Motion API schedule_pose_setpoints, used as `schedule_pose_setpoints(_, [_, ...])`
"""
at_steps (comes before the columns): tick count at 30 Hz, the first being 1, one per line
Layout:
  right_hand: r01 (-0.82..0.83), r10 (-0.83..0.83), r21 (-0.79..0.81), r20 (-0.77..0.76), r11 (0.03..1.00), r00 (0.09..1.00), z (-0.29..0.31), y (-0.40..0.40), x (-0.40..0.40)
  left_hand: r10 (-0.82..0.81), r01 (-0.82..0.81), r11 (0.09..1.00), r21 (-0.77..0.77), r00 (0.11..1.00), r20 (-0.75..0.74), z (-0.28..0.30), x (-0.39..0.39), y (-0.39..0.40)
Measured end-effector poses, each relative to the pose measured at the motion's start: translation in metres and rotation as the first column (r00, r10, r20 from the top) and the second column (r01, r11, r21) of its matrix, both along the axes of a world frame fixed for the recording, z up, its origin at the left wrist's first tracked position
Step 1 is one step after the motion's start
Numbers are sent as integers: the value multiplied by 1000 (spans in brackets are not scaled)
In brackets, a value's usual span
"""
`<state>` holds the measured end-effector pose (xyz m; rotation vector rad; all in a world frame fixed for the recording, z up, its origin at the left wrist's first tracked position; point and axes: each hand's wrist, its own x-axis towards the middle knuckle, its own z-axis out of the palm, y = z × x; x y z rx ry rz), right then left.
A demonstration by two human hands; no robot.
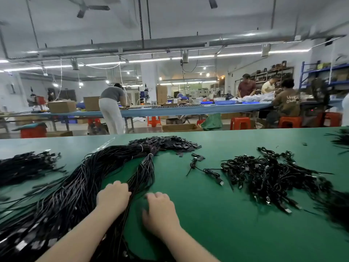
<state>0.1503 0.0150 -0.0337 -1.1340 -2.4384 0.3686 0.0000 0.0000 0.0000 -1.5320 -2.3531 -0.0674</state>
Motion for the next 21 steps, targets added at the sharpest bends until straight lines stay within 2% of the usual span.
schedule_pose_setpoints(2, [-3,2,35,5,999,1000,-3,5,-2,26,-27,999,24,999,34,3,-11,7])
schedule_pose_setpoints(6, [-8,7,-17,-85,1000,996,-5,11,2,112,-112,994,-12,981,159,13,-24,22])
schedule_pose_setpoints(12, [-33,33,6,-91,999,995,-3,7,4,216,-186,976,-115,906,364,26,-46,36])
schedule_pose_setpoints(13, [-32,31,-2,-105,999,994,-2,7,5,215,-195,977,-92,874,436,28,-52,36])
schedule_pose_setpoints(14, [-32,31,-7,-117,999,993,-3,6,6,177,-192,981,-35,802,570,30,-57,36])
schedule_pose_setpoints(15, [-33,31,-15,-127,999,991,-3,6,7,74,-185,980,70,672,736,34,-59,36])
schedule_pose_setpoints(16, [-36,33,-19,-139,999,990,-3,5,7,-80,-223,954,199,450,890,44,-57,34])
schedule_pose_setpoints(17, [-41,38,-18,-144,999,989,-3,5,7,-272,-301,898,320,190,943,56,-53,32])
schedule_pose_setpoints(18, [-46,43,-15,-147,999,988,-4,5,7,-446,-373,830,414,0,895,70,-47,28])
schedule_pose_setpoints(19, [-50,46,-20,-153,999,987,-4,5,6,-565,-412,766,493,-69,822,83,-41,26])
schedule_pose_setpoints(20, [-50,44,-30,-173,998,984,-4,5,6,-618,-414,725,550,-40,785,95,-32,24])
schedule_pose_setpoints(21, [-41,28,-60,-210,997,977,-4,6,7,-641,-390,690,609,60,765,104,-22,20])
